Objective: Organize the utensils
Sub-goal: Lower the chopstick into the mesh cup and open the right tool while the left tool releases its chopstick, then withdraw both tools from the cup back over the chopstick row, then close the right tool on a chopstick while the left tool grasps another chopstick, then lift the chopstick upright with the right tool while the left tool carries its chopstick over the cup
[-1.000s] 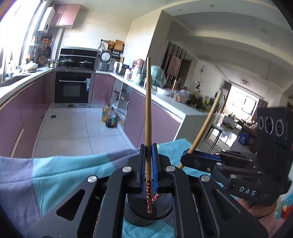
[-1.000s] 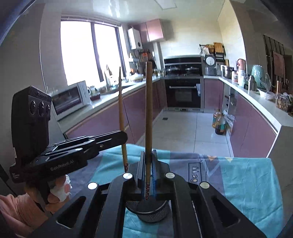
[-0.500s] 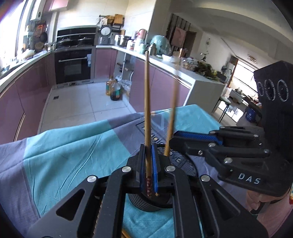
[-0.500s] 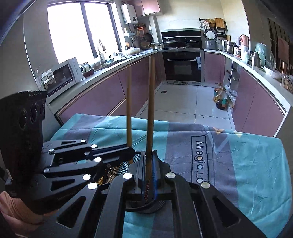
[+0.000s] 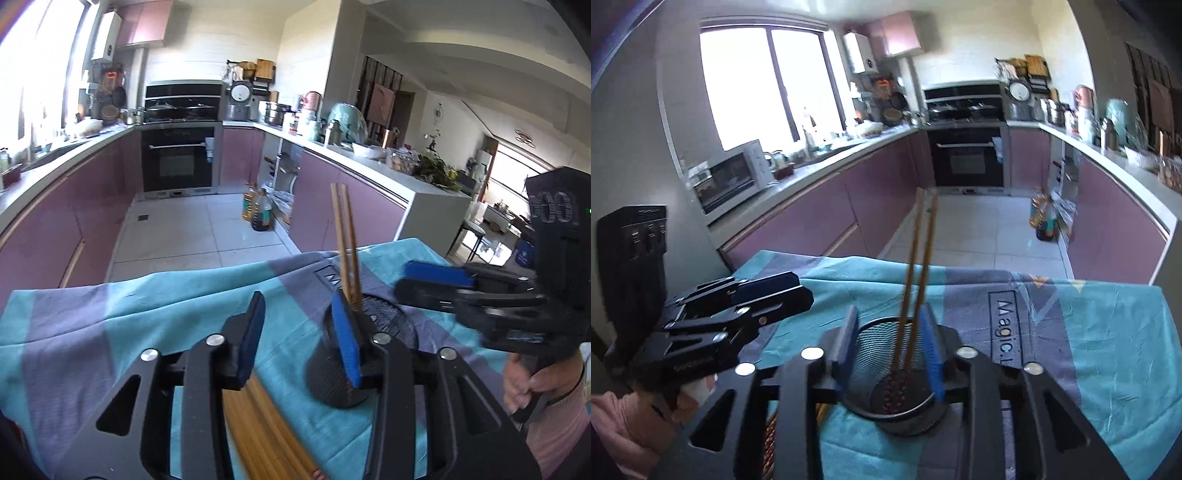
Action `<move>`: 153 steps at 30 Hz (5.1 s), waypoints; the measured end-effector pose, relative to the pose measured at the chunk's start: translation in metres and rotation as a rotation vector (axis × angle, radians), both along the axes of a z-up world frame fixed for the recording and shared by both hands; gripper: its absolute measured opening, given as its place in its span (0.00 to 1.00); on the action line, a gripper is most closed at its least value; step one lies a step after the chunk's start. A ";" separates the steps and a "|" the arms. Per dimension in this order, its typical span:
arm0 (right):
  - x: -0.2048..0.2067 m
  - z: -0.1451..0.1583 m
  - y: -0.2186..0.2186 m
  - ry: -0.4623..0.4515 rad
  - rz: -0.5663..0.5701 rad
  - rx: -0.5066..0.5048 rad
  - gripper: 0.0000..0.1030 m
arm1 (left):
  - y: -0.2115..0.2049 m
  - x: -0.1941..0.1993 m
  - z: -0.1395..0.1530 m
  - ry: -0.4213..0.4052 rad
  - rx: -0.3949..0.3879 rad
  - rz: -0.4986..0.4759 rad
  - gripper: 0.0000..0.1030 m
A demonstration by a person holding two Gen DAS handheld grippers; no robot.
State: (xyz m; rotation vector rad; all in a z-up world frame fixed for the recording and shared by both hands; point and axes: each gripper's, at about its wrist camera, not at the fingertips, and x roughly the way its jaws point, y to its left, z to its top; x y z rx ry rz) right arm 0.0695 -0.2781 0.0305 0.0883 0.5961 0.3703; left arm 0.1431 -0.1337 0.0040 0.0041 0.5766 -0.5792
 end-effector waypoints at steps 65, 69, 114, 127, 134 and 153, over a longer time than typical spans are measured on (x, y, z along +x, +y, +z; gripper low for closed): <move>0.008 -0.123 0.102 0.281 -0.052 -0.148 0.28 | 0.052 -0.016 -0.121 0.277 0.249 0.004 0.29; 0.010 -0.123 0.107 0.272 -0.062 -0.163 0.26 | 0.050 -0.013 -0.121 0.279 0.253 0.001 0.26; 0.002 -0.122 0.102 0.306 0.010 -0.072 0.07 | 0.054 -0.025 -0.118 0.301 0.203 -0.003 0.08; 0.005 -0.117 0.097 0.288 0.016 -0.033 0.06 | 0.060 -0.015 -0.124 0.354 0.161 -0.039 0.08; -0.006 -0.093 0.087 0.227 0.048 0.014 0.06 | 0.059 -0.020 -0.109 0.329 0.129 -0.054 0.07; 0.004 -0.120 0.089 0.340 0.093 -0.037 0.11 | 0.069 -0.028 -0.087 0.320 0.076 -0.080 0.07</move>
